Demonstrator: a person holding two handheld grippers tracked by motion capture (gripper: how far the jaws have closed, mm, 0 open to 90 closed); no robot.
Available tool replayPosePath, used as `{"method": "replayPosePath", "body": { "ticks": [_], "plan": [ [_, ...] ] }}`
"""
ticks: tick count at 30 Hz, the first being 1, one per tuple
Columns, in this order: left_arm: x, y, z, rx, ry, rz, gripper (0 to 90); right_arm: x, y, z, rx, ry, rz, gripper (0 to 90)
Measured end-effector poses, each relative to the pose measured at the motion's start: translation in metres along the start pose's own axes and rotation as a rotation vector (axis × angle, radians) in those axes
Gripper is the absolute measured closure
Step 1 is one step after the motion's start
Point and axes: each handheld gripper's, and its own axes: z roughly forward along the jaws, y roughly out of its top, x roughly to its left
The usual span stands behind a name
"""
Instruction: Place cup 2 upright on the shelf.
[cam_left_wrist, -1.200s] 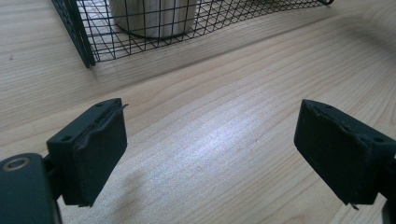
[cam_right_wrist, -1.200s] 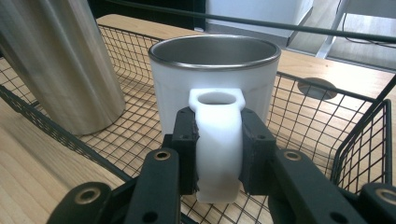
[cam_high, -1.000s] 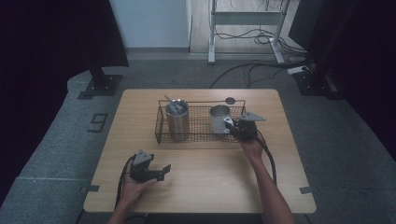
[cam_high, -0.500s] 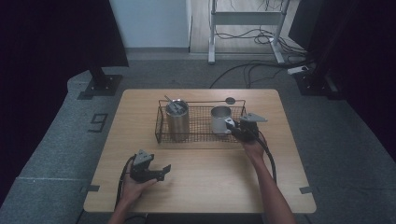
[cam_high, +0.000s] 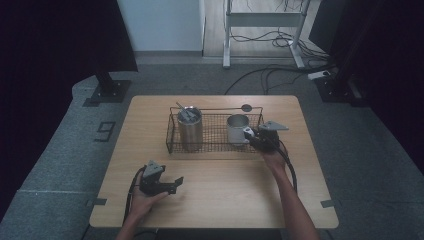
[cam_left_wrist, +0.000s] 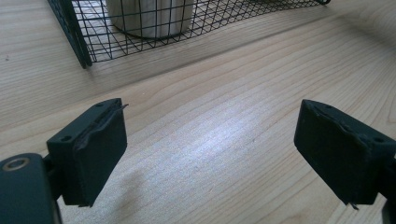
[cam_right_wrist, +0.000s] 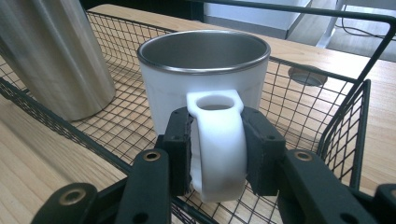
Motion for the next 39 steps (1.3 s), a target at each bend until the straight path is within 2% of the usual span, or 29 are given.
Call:
{"method": "replayPosePath", "body": {
  "ticks": [4,15,20,26,39],
  "plan": [
    [0.000,0.000,0.000,0.000,-0.001,0.000,9.7,-0.001,0.000,-0.001,0.001,-0.011,0.004,59.8],
    [-0.001,0.000,0.001,0.002,-0.003,0.000,9.7,-0.003,-0.001,-0.003,0.003,-0.012,0.011,60.3],
    [-0.001,0.000,0.001,0.003,-0.004,0.003,9.7,-0.004,0.000,-0.004,0.001,-0.017,0.016,57.3],
    [0.000,0.000,0.000,0.001,-0.003,0.002,9.7,-0.004,0.000,-0.008,-0.025,-0.018,0.026,50.2],
    [0.000,0.000,-0.001,-0.002,-0.002,0.005,9.7,-0.001,0.002,-0.025,-0.079,-0.002,0.055,40.8]
  ]
}}
